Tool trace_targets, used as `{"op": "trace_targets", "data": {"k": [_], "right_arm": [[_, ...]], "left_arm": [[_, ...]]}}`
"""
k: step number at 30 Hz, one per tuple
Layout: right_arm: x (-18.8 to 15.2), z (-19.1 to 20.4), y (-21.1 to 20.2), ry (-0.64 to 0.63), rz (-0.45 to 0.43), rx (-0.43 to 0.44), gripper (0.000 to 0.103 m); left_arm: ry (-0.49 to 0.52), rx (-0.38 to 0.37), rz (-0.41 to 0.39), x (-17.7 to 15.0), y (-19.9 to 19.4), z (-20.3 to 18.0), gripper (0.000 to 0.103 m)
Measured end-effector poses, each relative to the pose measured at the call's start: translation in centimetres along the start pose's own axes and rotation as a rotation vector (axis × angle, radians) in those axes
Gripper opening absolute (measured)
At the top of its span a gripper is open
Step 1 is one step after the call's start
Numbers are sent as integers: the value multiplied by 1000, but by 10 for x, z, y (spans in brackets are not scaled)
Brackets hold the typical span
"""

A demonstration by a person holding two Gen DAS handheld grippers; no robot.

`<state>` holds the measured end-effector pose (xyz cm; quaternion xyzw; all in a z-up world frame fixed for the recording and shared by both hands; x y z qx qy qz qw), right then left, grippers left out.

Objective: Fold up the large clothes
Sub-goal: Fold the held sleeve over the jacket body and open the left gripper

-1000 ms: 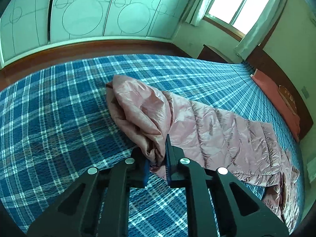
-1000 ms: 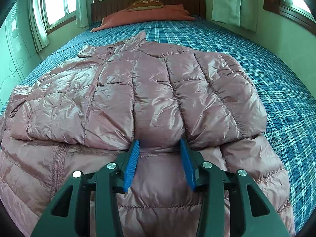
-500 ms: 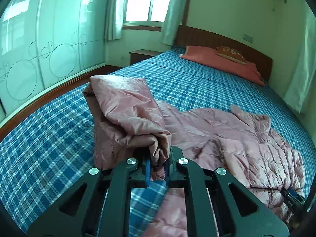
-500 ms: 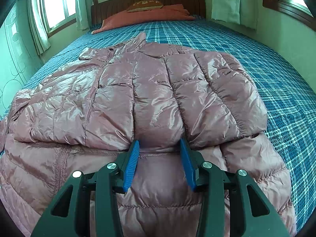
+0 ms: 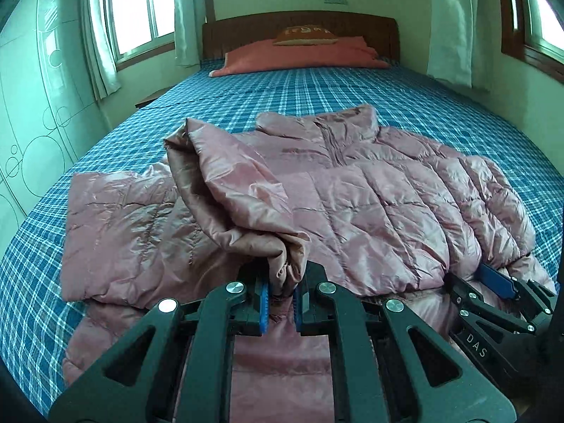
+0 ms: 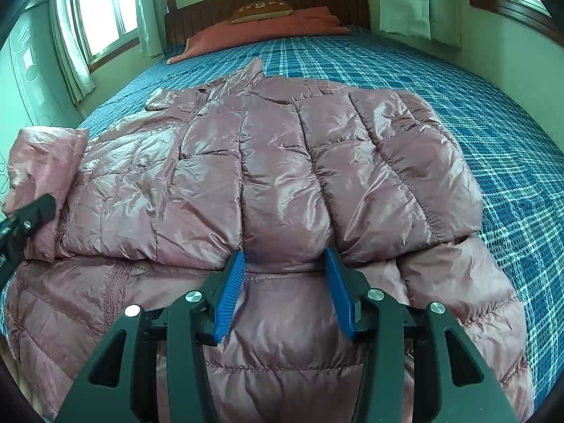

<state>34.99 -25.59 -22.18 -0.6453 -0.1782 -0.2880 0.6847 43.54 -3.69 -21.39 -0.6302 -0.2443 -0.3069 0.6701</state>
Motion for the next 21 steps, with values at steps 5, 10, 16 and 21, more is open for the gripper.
{"op": "trace_targets", "data": {"k": [5,10,16,21], "right_arm": [[-2,-2,-1,12,-3,19,49],[0,-2,0,19,-2,31,50],[3,0,-20,53,-2,51,50],[18,37,-42,34,-32,140,50]], "left_arm": [[43,-14,48,-11,10,-17,15],[41,-53,14,-10,-19,-15,53],[1,-60,-9,-12,-56,29,59],[-88,41,-35,-14,-65,108,60]]}}
Point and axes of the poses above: each gripper's, at about its wrist camera, not at the fingertips, and y roughly the way its jaws point, z to its left, x to its top, the point moved 5 cm from there along y, roughly the way its jaws point, and after that the axes turned 3 degrees about z, right-handed, at the moved point
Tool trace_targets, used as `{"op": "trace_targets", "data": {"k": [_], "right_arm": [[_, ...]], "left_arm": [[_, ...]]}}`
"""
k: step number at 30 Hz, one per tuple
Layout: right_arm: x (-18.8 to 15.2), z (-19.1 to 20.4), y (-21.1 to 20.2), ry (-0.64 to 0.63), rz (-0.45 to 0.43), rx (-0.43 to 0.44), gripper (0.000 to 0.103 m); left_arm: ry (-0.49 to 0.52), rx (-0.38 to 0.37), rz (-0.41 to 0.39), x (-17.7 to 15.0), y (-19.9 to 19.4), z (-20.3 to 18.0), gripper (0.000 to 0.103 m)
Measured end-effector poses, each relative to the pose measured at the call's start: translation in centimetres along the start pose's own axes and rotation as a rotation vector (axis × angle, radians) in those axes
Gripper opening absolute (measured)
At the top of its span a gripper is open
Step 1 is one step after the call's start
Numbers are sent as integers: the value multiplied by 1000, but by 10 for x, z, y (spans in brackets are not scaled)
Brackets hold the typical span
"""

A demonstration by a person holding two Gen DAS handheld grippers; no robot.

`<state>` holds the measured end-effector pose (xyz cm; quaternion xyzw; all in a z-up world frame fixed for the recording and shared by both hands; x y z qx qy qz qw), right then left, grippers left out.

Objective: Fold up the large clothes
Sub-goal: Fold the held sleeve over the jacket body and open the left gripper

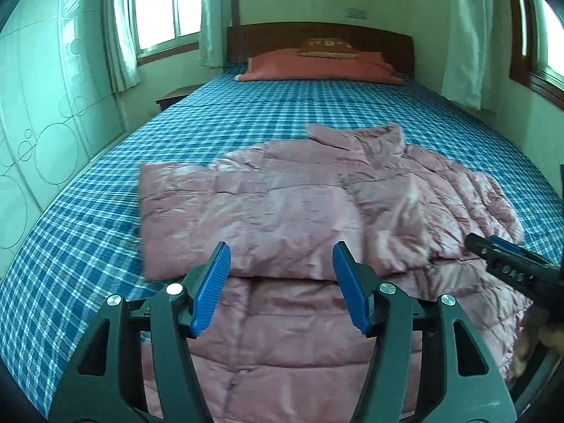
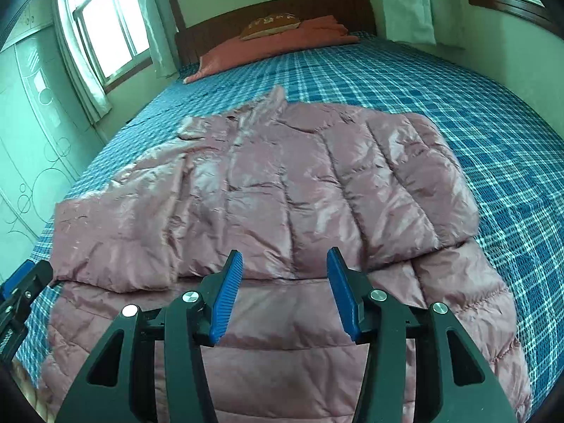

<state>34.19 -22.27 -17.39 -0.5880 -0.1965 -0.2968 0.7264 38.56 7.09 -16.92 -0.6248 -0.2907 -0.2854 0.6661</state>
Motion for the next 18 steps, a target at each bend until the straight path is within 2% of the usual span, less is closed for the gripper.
{"op": "trace_targets", "data": {"k": [4,7,8,9,10,11,15,18], "right_arm": [[9,49,27,-27,53,110,64],[14,72,50,-56,65,100,65],[15,77,57,-62,82,96,55],[15,82,61,-74,99,95,41],[15,86,63,-91,108,97,21],[18,89,58,-110,90,89,15],[30,73,27,-169,-9,6,11],[44,35,9,-155,-49,-55,11]], "left_arm": [[-59,82,19,0,8,55,60],[-92,122,37,-3,16,86,64],[-96,132,41,-2,18,92,65],[-102,140,47,-4,20,99,65],[-107,143,53,-3,22,105,65],[-114,145,57,-4,24,109,65],[-129,147,47,3,26,123,65],[-137,134,41,8,27,126,65]]}}
Point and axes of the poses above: each gripper's, at about its wrist camera, not at the fingertips, and y roughly the way its jaws point, z to its left, x to its top, the point moved 5 cm from there along y, roughly the way its jaws point, and after that the axes turned 3 degrees about z, right-handed, at the moved point
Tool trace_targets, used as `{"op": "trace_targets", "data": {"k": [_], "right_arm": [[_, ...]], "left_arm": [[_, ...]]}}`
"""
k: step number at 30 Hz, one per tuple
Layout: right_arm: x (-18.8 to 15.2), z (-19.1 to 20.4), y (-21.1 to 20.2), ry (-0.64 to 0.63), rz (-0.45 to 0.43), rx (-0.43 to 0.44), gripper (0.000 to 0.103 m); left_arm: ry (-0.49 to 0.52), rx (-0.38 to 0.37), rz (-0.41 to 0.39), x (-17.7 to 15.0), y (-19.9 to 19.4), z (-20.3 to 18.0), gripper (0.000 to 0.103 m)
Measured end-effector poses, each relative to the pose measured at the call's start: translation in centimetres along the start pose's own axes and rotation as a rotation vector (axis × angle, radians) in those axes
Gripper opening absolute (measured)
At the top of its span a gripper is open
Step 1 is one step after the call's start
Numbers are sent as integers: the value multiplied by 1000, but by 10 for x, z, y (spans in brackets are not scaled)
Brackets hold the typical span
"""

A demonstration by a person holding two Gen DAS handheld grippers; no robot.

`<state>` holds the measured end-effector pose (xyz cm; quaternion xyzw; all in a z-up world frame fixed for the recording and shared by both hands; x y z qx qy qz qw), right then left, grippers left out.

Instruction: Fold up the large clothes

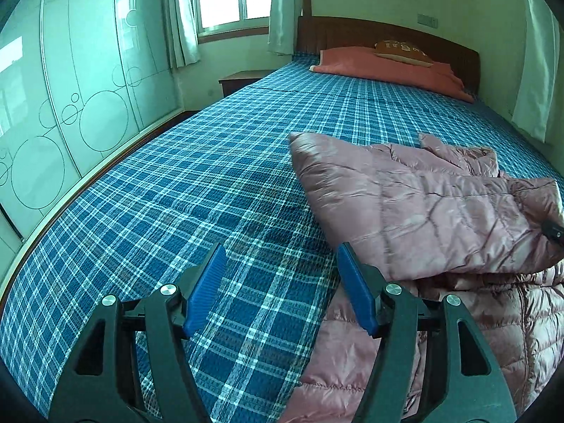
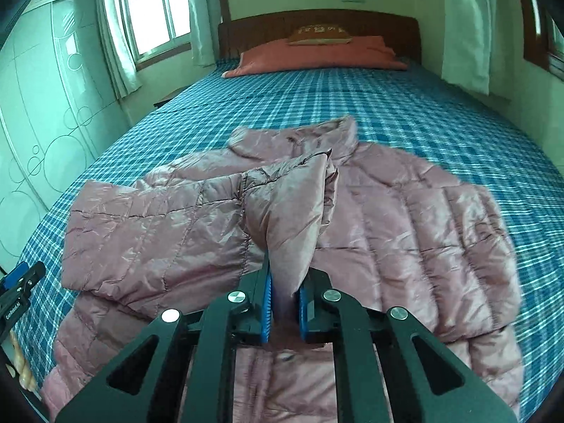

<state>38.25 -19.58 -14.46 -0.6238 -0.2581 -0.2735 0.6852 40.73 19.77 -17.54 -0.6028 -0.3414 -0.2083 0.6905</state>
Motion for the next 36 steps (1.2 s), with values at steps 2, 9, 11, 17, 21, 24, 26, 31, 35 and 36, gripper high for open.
{"op": "trace_targets", "data": {"k": [2,9,11,17,21,24,26,31,35,36], "right_arm": [[2,-32,-4,13,5,-54,11],[-13,-115,15,112,120,-105,15],[-14,-120,15,120,132,-110,29],[16,-115,-8,165,-30,-136,45],[26,-101,32,154,42,-58,45],[20,-102,69,155,116,-56,45],[12,-103,89,152,179,-43,46],[20,-98,68,128,143,-80,45],[7,-85,26,49,44,-129,45],[2,-81,28,33,53,-141,45]], "left_arm": [[1,-13,5,3,3,-4,65],[77,-31,15,9,14,-39,65],[93,-34,21,11,19,-48,65],[115,-36,33,31,47,-76,65],[141,17,57,39,75,-87,65],[155,59,107,32,99,-87,66],[155,58,147,26,113,-85,68],[130,53,127,29,105,-79,67],[84,-3,38,35,73,-72,67],[87,-9,43,34,73,-74,67]]}}
Point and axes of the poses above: each gripper's, at about its wrist camera, not at the fingertips, and y roughly the way its jaws point, z to its left, x to its top, the point moved 5 cm from there along y, roughly the way its jaws point, and after that the axes turned 3 degrees about z, right-handed, at the moved point
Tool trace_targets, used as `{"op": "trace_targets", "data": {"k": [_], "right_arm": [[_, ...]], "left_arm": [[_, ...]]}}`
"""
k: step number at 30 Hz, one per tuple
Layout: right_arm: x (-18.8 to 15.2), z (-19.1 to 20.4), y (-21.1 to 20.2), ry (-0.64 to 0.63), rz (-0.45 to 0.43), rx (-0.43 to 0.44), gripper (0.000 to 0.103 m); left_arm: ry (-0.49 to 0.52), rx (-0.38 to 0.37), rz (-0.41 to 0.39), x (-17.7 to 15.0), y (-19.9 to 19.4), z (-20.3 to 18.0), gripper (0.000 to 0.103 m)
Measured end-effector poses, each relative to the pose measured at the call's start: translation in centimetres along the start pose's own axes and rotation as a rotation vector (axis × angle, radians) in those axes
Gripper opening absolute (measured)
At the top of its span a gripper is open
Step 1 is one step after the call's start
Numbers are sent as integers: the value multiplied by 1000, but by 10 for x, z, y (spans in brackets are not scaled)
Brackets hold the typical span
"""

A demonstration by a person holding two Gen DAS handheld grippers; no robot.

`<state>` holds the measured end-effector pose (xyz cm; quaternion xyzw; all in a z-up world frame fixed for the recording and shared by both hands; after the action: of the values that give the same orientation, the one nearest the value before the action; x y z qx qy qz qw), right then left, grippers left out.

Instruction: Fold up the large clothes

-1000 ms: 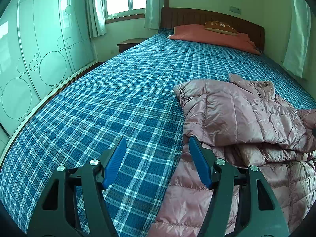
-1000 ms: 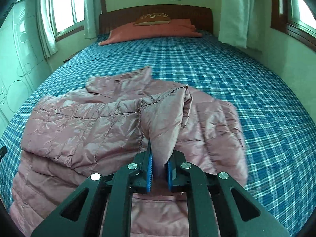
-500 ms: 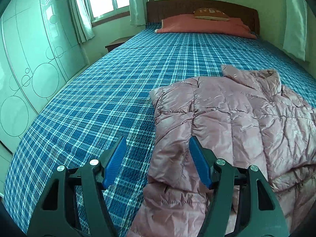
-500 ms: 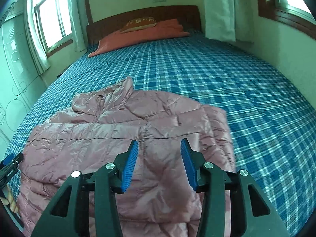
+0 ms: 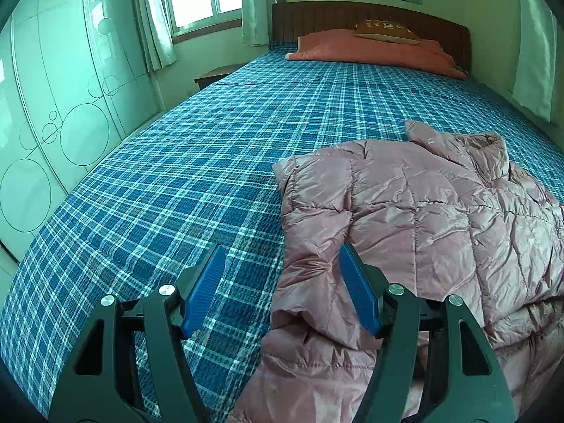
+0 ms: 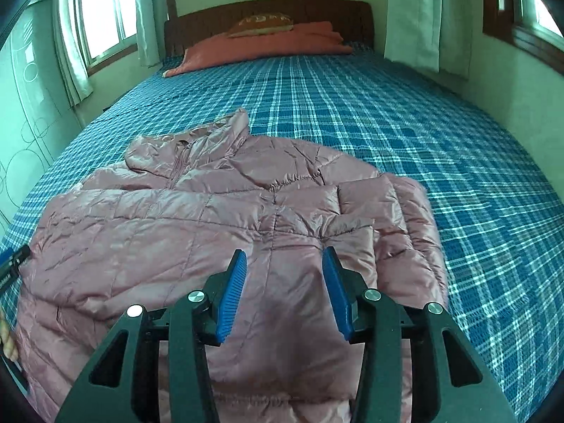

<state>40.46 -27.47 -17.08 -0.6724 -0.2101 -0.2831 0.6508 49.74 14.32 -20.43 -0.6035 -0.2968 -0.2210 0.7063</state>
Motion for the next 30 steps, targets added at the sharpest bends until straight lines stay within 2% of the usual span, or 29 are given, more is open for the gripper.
{"op": "trace_targets", "data": {"k": [2,4,8,12,15,22,25,30], "right_arm": [[-17,1,23,-30,88,-5,45],[-23,2,32,-49,78,0,46],[-20,-6,6,18,68,57,46],[-41,-20,-38,36,37,64,50],[-72,-47,-71,84,46,75,57],[-159,-115,-138,228,76,36,57],[-199,-134,-156,293,102,38,57],[-246,-145,-173,388,115,67,57]], "left_arm": [[28,5,59,-8,14,-6,67],[66,13,129,-20,33,-13,68],[16,-19,122,-19,18,-2,68],[-10,-47,116,-33,-12,18,68],[-42,-79,132,-54,-35,36,68],[-177,-127,189,-129,-94,97,70],[-241,-149,210,-159,-115,118,70],[-346,-168,235,-203,-143,137,70]]}}
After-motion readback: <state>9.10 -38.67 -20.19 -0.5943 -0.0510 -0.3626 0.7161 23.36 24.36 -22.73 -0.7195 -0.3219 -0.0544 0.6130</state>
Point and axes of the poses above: each gripper's, at about its wrist camera, not at the fingertips, and y roughly the way its jaws point, z to its left, x to its top, the point moved 5 cm from there along y, roughly the way its jaws point, and after that the axes turned 3 degrees about z, right-handed, at the moved point
